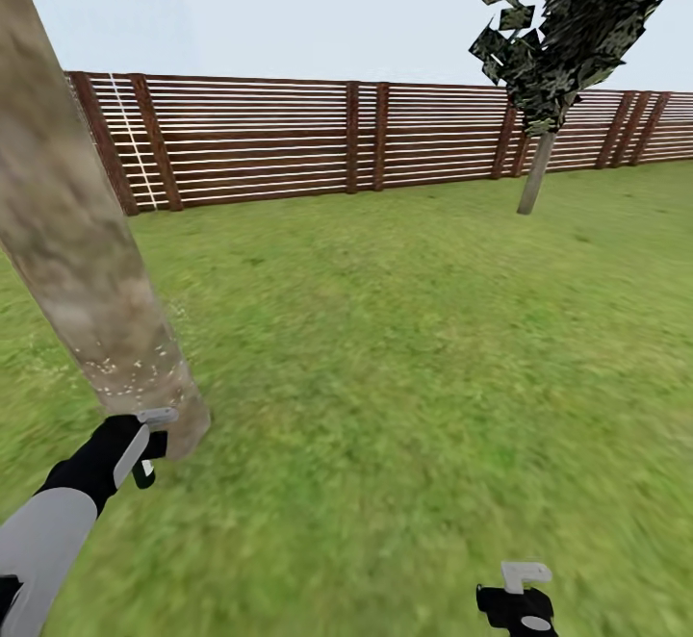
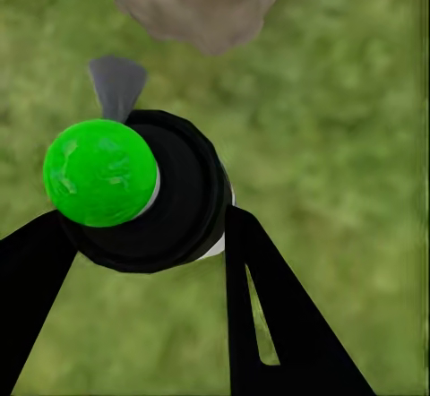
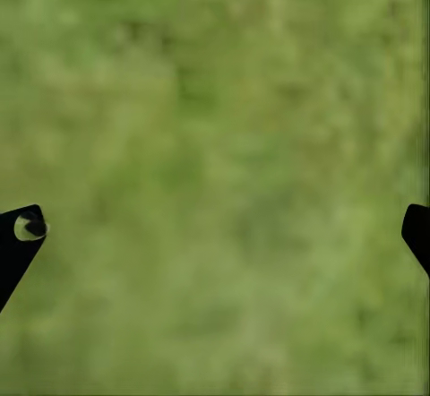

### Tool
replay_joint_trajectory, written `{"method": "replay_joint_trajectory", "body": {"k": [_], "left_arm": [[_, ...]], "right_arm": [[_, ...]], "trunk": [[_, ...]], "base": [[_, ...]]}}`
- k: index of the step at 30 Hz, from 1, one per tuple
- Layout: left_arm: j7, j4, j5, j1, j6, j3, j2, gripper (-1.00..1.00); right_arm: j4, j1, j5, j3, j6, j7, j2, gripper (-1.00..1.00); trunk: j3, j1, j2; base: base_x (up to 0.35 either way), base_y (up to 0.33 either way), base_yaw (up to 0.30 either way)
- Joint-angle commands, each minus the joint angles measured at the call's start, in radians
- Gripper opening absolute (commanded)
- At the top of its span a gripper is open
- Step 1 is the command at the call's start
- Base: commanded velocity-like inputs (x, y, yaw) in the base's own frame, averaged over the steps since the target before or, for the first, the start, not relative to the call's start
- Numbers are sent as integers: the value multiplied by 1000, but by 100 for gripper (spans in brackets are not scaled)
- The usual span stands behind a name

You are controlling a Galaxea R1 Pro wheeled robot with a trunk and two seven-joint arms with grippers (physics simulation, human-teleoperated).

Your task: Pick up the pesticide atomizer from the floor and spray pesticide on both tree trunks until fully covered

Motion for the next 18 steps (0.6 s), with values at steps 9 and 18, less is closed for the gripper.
{"method": "replay_joint_trajectory", "body": {"k": [9,18], "left_arm": [[5,-29,15,-5,4,6,0,-100],[15,-137,12,-62,131,6,-3,-100]], "right_arm": [[2,-1,9,-8,-5,-2,0,100],[1,-1,9,-8,-5,-2,0,100]], "trunk": [[-1,0,0],[-1,0,0]], "base": [[52,-156,182],[-2,-1,168]]}}
